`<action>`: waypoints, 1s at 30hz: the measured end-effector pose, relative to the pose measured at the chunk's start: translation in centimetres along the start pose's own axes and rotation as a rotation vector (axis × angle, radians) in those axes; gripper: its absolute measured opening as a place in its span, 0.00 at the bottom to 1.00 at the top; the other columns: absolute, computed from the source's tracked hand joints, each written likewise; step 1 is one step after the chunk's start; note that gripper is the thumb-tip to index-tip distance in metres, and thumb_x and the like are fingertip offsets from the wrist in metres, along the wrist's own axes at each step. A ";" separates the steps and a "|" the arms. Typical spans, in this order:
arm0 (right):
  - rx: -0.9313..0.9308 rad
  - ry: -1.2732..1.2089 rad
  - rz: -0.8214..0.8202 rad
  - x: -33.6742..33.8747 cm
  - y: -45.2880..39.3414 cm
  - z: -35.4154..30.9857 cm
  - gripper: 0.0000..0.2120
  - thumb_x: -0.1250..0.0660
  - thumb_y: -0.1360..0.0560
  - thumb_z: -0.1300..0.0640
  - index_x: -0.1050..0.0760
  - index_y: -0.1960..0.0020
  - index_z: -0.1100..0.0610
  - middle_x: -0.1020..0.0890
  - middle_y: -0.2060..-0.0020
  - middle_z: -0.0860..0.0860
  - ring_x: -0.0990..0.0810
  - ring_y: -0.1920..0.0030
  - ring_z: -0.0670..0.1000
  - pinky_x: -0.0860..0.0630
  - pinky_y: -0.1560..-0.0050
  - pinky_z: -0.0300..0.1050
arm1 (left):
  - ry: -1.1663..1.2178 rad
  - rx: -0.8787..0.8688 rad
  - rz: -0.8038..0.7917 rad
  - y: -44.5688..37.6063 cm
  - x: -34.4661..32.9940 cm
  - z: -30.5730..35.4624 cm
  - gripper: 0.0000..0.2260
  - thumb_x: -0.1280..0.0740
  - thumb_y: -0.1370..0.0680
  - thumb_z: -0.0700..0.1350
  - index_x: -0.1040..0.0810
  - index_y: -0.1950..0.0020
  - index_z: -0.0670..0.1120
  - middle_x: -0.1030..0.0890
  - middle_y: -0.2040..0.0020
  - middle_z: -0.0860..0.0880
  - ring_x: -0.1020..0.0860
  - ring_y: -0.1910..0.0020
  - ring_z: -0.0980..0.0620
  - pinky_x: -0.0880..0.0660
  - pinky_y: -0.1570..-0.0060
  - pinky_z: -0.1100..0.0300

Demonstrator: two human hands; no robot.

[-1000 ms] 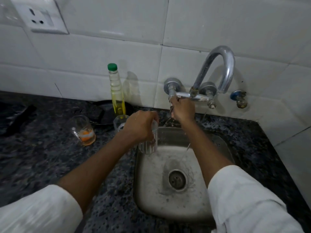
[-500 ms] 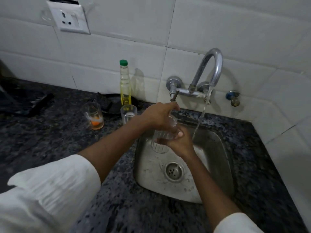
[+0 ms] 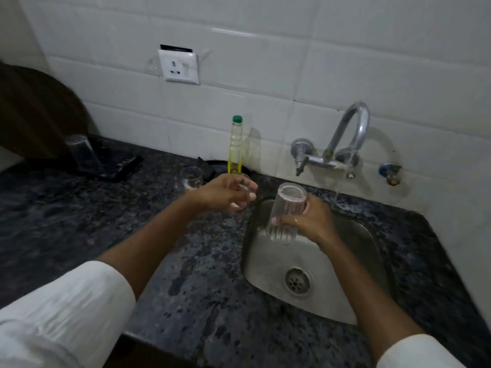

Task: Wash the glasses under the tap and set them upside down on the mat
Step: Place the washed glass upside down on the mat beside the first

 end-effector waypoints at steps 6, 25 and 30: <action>0.119 -0.095 -0.116 -8.0 -3.4 -7.8 0.27 0.18 0.42 0.49 0.21 0.45 0.46 0.15 0.55 0.47 0.17 0.54 0.46 0.20 0.51 0.44 | 0.022 0.056 0.189 5.4 9.5 -2.6 0.13 0.30 0.22 0.41 0.23 0.39 0.42 0.19 0.53 0.44 0.22 0.56 0.49 0.27 0.63 0.59; 0.300 0.020 -0.175 -47.8 -27.6 -28.0 0.30 0.18 0.46 0.50 0.23 0.48 0.55 0.17 0.53 0.50 0.21 0.55 0.51 0.31 0.60 0.40 | 0.062 0.229 0.511 7.2 43.7 -19.1 0.11 0.29 0.23 0.45 0.21 0.41 0.51 0.16 0.45 0.43 0.18 0.53 0.53 0.27 0.55 0.57; 0.292 0.104 -0.200 -54.2 -31.4 -28.2 0.30 0.17 0.46 0.49 0.22 0.48 0.56 0.17 0.52 0.51 0.21 0.55 0.51 0.30 0.60 0.39 | 0.052 0.246 0.499 6.3 46.4 -21.3 0.11 0.29 0.22 0.45 0.21 0.40 0.50 0.16 0.45 0.43 0.19 0.55 0.55 0.26 0.54 0.55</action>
Point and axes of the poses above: each hand's wrist, its own y-axis away from the middle knuckle, its own x-axis out of the back of the hand, z = x × y, the point moved 1 cm from there along -y, towards the middle knuckle
